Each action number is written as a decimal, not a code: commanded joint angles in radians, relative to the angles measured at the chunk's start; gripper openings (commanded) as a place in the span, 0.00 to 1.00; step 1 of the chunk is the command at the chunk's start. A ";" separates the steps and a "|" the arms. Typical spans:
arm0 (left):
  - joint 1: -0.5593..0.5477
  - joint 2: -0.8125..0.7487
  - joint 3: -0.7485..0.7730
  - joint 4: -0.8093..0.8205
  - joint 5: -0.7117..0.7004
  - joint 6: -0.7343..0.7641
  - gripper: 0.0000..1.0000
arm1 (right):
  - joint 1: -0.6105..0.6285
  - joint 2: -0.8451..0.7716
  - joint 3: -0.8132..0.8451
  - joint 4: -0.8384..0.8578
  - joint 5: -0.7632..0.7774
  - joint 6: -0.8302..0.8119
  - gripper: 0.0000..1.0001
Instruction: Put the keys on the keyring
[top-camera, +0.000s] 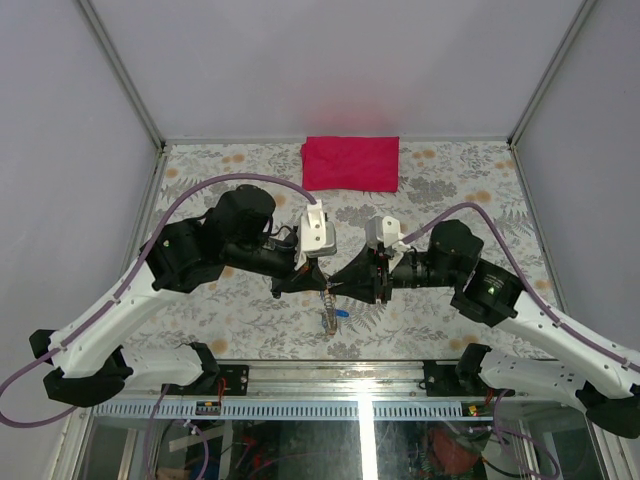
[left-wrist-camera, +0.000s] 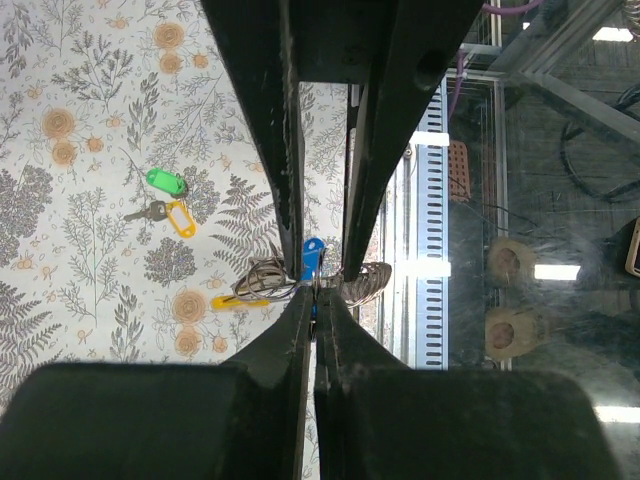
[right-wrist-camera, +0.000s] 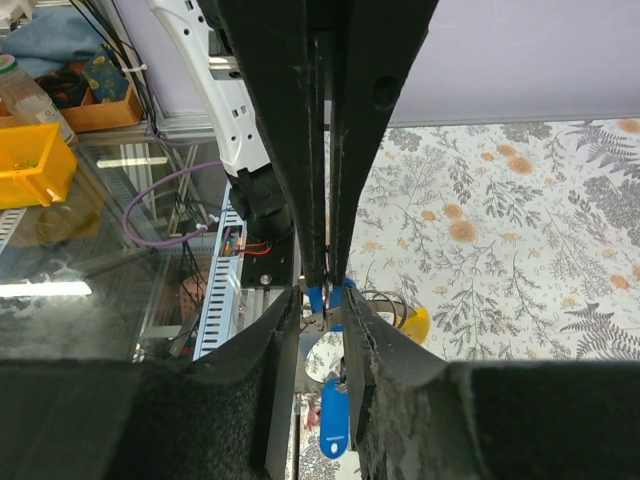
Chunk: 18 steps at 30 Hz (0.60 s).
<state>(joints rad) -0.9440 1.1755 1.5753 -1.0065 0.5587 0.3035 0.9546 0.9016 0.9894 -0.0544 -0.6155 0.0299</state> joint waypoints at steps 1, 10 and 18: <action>-0.010 -0.006 0.044 0.013 -0.012 0.008 0.00 | -0.004 0.022 0.025 0.032 -0.029 -0.025 0.29; -0.015 -0.005 0.043 0.014 -0.015 0.005 0.00 | -0.003 0.034 0.024 0.034 -0.035 -0.027 0.06; -0.016 -0.049 0.008 0.062 -0.023 -0.014 0.14 | -0.004 -0.004 0.025 0.025 -0.039 -0.023 0.00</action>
<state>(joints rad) -0.9543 1.1721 1.5761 -1.0149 0.5377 0.3035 0.9543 0.9298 0.9897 -0.0624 -0.6319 0.0082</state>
